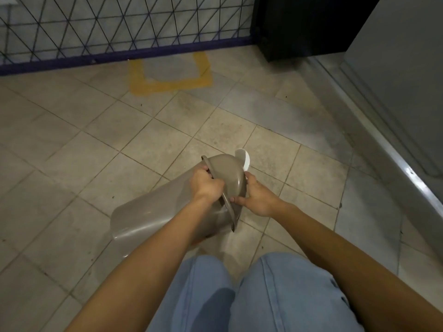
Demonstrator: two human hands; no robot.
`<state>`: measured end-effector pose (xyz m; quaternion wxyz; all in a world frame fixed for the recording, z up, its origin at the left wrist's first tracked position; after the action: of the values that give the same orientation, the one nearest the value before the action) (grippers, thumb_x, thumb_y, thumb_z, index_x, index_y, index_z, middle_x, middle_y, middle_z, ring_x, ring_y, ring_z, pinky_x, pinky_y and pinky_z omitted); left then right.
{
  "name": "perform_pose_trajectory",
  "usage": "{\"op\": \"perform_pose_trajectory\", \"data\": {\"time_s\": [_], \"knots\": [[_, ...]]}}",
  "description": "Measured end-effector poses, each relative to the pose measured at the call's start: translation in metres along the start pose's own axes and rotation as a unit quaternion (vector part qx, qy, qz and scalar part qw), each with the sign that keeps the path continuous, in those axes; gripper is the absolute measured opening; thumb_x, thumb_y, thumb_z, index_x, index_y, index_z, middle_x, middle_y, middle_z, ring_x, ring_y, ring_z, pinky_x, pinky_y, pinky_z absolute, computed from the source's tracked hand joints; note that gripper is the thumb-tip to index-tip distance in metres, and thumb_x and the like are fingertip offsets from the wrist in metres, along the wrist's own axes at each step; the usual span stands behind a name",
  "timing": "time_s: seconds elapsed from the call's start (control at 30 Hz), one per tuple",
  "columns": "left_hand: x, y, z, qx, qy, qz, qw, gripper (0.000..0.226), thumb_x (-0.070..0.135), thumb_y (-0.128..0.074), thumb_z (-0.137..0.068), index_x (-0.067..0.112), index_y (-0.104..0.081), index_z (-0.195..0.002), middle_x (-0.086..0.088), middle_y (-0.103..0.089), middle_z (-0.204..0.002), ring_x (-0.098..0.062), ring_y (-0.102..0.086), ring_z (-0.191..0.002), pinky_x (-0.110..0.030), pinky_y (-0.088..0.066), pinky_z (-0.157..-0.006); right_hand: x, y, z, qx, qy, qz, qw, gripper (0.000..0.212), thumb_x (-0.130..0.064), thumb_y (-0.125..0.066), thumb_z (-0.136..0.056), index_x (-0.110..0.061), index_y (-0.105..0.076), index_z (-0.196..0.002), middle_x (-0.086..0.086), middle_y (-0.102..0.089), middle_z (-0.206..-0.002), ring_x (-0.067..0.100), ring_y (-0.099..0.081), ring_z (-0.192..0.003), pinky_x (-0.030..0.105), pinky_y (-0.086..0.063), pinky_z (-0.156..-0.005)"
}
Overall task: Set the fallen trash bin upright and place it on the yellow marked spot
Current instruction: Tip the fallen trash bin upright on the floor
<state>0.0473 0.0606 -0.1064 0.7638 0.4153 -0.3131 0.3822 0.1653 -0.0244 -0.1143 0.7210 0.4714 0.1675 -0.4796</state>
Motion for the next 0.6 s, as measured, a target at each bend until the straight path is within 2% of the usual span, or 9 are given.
{"op": "perform_pose_trajectory", "data": {"time_s": [0.1, 0.17, 0.23, 0.3, 0.33, 0.37, 0.47, 0.53, 0.6], "knots": [[0.001, 0.005, -0.001, -0.017, 0.009, 0.02, 1.0, 0.034, -0.006, -0.06, -0.07, 0.016, -0.063, -0.096, -0.002, -0.069, -0.084, -0.021, -0.066, -0.086, -0.037, -0.056, -0.081, 0.0, 0.004, 0.003, 0.008, 0.008, 0.006, 1.0, 0.088, -0.044, -0.065, -0.082, -0.017, -0.012, -0.147, 0.005, -0.036, -0.149, 0.023, -0.039, -0.131, 0.024, -0.032, -0.093], [0.003, 0.01, -0.004, -0.036, 0.015, 0.046, 0.998, 0.035, -0.007, -0.059, -0.072, 0.013, -0.066, -0.099, -0.007, -0.071, -0.092, -0.023, -0.067, -0.087, -0.04, -0.057, -0.082, 0.0, 0.008, 0.003, 0.019, 0.012, 0.007, 1.0, 0.09, -0.052, -0.06, -0.082, -0.017, -0.009, -0.148, 0.007, -0.025, -0.155, 0.024, -0.031, -0.137, 0.03, -0.031, -0.104], [0.008, 0.018, -0.007, -0.039, 0.021, 0.071, 0.997, 0.029, -0.007, -0.06, -0.073, 0.015, -0.066, -0.091, -0.008, -0.071, -0.092, -0.024, -0.067, -0.085, -0.038, -0.057, -0.078, -0.001, 0.012, 0.002, 0.038, 0.012, 0.001, 0.999, 0.09, -0.057, -0.054, -0.083, -0.018, -0.006, -0.149, 0.006, -0.019, -0.157, 0.024, -0.028, -0.14, 0.036, -0.029, -0.11], [0.015, 0.032, -0.007, -0.02, 0.021, 0.081, 0.996, 0.027, -0.004, -0.063, -0.074, 0.023, -0.062, -0.075, -0.003, -0.069, -0.08, -0.018, -0.066, -0.074, -0.027, -0.055, -0.061, -0.007, 0.016, 0.002, 0.053, 0.015, -0.055, 0.997, 0.088, -0.058, -0.052, -0.084, -0.02, -0.008, -0.148, 0.002, -0.024, -0.155, 0.013, -0.033, -0.132, 0.026, -0.035, -0.104], [0.019, 0.038, -0.007, -0.013, 0.022, 0.087, 0.996, 0.027, -0.002, -0.065, -0.074, 0.025, -0.06, -0.072, 0.0, -0.067, -0.076, -0.016, -0.065, -0.071, -0.025, -0.053, -0.056, -0.01, 0.018, 0.003, 0.062, 0.019, -0.089, 0.994, 0.084, -0.057, -0.052, -0.085, -0.021, -0.009, -0.148, 0.0, -0.029, -0.152, 0.007, -0.035, -0.124, 0.019, -0.034, -0.097], [0.022, 0.044, -0.007, -0.008, 0.025, 0.094, 0.995, 0.027, -0.001, -0.066, -0.074, 0.025, -0.06, -0.072, 0.001, -0.065, -0.075, -0.018, -0.065, -0.072, -0.026, -0.054, -0.057, -0.013, 0.019, 0.002, 0.072, 0.016, -0.114, 0.991, 0.081, -0.056, -0.05, -0.086, -0.022, -0.011, -0.148, 0.001, -0.033, -0.15, 0.006, -0.036, -0.12, 0.017, -0.029, -0.092], [0.032, 0.06, -0.006, 0.003, 0.036, 0.131, 0.991, 0.024, -0.002, -0.069, -0.069, 0.02, -0.061, -0.074, -0.003, -0.065, -0.075, -0.022, -0.065, -0.072, -0.032, -0.056, -0.065, -0.015, 0.025, -0.005, 0.093, -0.017, -0.125, 0.988, 0.075, -0.058, -0.042, -0.088, -0.02, -0.015, -0.148, 0.005, -0.033, -0.151, 0.02, -0.035, -0.131, 0.026, -0.022, -0.088], [0.037, 0.071, -0.005, 0.019, 0.037, 0.151, 0.988, 0.025, -0.004, -0.069, -0.068, 0.019, -0.06, -0.072, -0.001, -0.062, -0.069, -0.017, -0.062, -0.065, -0.025, -0.051, -0.056, -0.015, 0.025, -0.01, 0.09, -0.025, -0.113, 0.989, 0.074, -0.06, -0.038, -0.089, -0.02, -0.017, -0.148, 0.006, -0.033, -0.152, 0.024, -0.033, -0.135, 0.028, -0.022, -0.087], [0.042, 0.078, -0.003, 0.024, 0.036, 0.167, 0.985, 0.021, -0.004, -0.067, -0.07, 0.014, -0.063, -0.079, -0.001, -0.062, -0.068, -0.013, -0.06, -0.061, -0.019, -0.047, -0.047, -0.013, 0.024, -0.012, 0.082, -0.041, -0.107, 0.99, 0.076, -0.063, -0.036, -0.088, -0.023, -0.013, -0.148, 0.006, -0.028, -0.154, 0.026, -0.029, -0.138, 0.03, -0.024, -0.095]]}}
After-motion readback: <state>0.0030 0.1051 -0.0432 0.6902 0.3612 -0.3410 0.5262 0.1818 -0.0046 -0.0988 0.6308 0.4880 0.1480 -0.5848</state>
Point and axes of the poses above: each hand's wrist, its own z-axis away from the middle knuckle, its own y-axis out of the back of the hand, x = y × z, the point moved 4 cm from there along -z, towards the middle knuckle
